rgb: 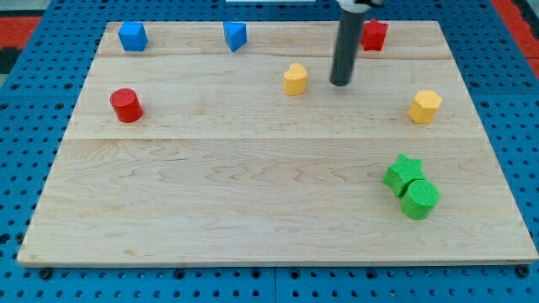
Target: Move the yellow heart towards the bottom left of the board
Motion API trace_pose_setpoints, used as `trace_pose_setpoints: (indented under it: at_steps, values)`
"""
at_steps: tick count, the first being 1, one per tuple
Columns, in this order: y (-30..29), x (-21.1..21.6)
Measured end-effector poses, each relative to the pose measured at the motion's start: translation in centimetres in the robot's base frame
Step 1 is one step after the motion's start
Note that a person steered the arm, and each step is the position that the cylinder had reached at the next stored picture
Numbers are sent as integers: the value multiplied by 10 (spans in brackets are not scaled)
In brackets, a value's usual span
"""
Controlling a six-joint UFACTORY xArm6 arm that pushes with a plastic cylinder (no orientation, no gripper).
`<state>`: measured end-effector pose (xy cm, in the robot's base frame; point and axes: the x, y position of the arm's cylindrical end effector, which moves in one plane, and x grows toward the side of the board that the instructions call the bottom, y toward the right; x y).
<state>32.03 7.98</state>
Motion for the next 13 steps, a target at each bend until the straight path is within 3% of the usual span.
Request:
trace_pose_setpoints:
  at_steps: [2, 8, 9, 10, 11, 12, 13]
  values:
    - [-137, -4]
    - [-128, -7]
    - [-127, 26]
    - [-150, 102]
    - [-173, 142]
    - [-135, 105]
    - [-97, 115]
